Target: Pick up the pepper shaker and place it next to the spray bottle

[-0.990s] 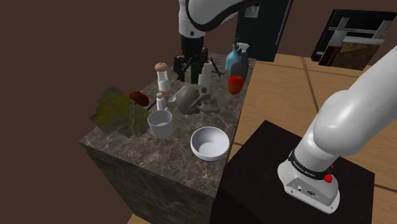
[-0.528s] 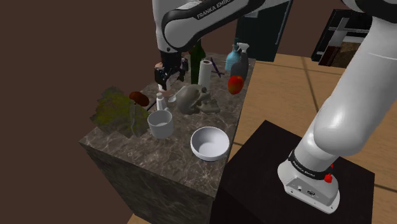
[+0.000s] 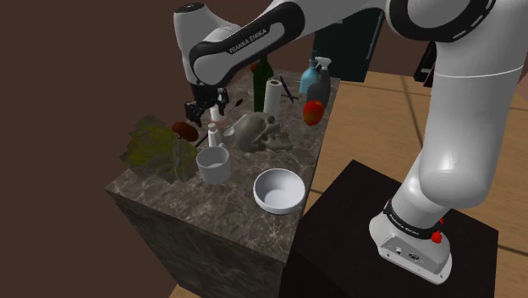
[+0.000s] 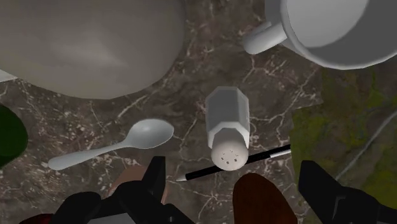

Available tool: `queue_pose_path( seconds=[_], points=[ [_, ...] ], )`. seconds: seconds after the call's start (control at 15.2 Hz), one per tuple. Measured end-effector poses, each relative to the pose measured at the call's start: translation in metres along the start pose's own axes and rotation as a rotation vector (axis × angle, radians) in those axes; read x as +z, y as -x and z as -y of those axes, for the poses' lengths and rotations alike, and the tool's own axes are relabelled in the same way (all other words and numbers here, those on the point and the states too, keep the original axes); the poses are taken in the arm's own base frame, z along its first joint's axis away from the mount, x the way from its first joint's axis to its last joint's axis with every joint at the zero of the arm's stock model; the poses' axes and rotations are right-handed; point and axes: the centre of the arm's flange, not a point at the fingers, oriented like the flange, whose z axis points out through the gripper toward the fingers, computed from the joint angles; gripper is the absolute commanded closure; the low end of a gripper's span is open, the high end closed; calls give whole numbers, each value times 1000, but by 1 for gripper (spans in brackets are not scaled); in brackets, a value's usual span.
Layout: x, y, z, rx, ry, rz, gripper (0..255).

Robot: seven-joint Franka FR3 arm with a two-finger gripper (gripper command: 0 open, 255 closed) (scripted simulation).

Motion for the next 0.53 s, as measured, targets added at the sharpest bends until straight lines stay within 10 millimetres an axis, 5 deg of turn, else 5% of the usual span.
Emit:
queue_pose_path(
  seconds=[0.53],
  points=[
    [39,-5,3,0,3,-2,0]
  ],
)
